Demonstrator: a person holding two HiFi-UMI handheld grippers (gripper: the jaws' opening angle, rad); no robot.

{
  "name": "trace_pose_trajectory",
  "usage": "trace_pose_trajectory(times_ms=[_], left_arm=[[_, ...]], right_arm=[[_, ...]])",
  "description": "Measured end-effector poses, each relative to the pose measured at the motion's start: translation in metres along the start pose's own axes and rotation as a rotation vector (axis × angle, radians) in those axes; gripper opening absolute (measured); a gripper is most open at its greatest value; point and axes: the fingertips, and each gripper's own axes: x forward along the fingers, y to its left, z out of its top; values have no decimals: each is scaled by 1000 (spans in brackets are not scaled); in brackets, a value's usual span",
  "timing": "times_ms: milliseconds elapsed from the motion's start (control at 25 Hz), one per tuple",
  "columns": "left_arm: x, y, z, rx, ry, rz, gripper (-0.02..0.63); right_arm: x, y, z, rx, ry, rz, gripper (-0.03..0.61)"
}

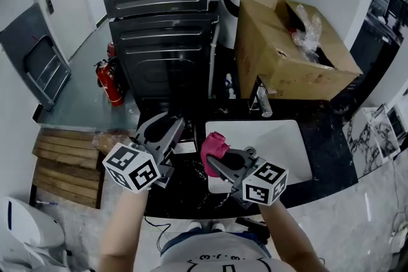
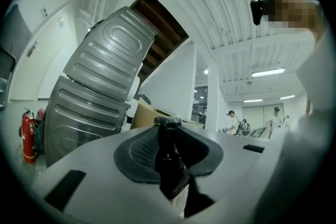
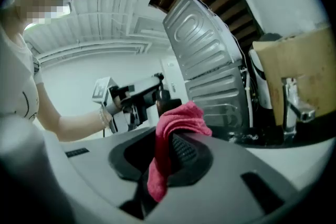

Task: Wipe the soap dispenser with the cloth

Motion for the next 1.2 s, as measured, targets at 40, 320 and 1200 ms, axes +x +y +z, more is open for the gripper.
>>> trace_pose_trajectory(times_ms=[40, 320, 1200], left_arm=[[-1, -2, -6, 37, 18, 6, 103], [-6, -21, -57, 249, 170, 3, 103], [-21, -6, -115, 333, 249, 104, 102]], right_arm=[[-4, -2, 13, -15, -30, -13, 56], [1, 18, 92, -112, -197, 33, 57], [27, -50, 17, -69, 90, -254, 57]])
